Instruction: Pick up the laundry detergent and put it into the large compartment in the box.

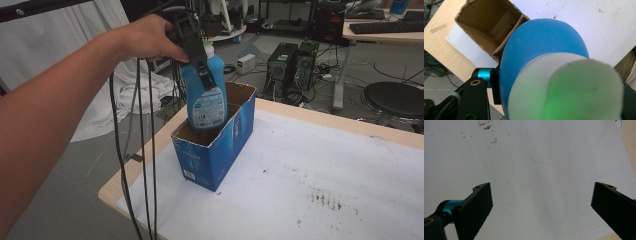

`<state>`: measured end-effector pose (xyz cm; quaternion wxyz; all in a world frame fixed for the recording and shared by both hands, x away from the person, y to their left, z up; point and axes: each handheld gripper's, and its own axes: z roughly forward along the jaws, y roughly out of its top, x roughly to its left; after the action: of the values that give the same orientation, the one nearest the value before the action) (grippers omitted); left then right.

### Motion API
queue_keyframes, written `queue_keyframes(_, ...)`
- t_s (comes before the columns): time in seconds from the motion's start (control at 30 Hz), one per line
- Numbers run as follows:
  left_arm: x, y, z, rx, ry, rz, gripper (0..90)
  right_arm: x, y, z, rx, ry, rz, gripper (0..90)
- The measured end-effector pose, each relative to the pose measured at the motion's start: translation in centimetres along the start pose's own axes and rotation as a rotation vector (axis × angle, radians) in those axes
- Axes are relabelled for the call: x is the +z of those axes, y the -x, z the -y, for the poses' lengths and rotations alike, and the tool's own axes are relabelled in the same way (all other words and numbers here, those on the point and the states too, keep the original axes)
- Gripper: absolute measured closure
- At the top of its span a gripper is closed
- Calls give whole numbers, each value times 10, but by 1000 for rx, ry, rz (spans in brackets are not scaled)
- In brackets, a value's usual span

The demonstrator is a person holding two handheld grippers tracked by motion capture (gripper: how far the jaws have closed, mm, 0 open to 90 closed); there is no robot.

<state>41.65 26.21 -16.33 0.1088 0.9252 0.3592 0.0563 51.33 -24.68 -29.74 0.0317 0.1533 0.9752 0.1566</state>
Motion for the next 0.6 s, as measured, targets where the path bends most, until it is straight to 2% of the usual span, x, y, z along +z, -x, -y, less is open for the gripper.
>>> queue_keyframes(0.07, 11, 0, 2, 14, -3, 10, 384, 1, 0, 0, 5, -3, -2, 28)
queue_keyframes(0.1, 11, 0, 2, 14, -3, 10, 385, 1, 0, 0, 5, -3, -2, 28)
queue_keyframes(0.13, 20, 0, 3, 24, -8, 11, 384, 1, 1, 0, 3, 3, -2, 28)
queue_keyframes(0.17, 20, 0, 3, 24, -8, 11, 385, 1, 1, 0, 3, 3, -2, 28)
queue_keyframes(0.2, 29, 1, 5, 32, -12, 14, 385, 2, 2, 0, 4, -3, -1, 28)
queue_keyframes(0.23, 29, 1, 5, 32, -12, 14, 385, 2, 2, 0, 4, -3, -1, 28)
queue_keyframes(0.27, 37, 1, 6, 41, -25, 25, 385, 3, 1, 0, 4, -3, -4, 28)
queue_keyframes(0.3, 37, 1, 6, 41, -25, 25, 385, 3, 1, 0, 4, -3, -4, 28)
queue_keyframes(0.4, 54, 1, 10, 65, -52, 40, 385, 6, 2, -1, 0, -8, -7, 28)
queue_keyframes(0.6, 72, 1, 13, 82, -75, 48, 385, 10, 0, -4, 0, -20, -15, 28)
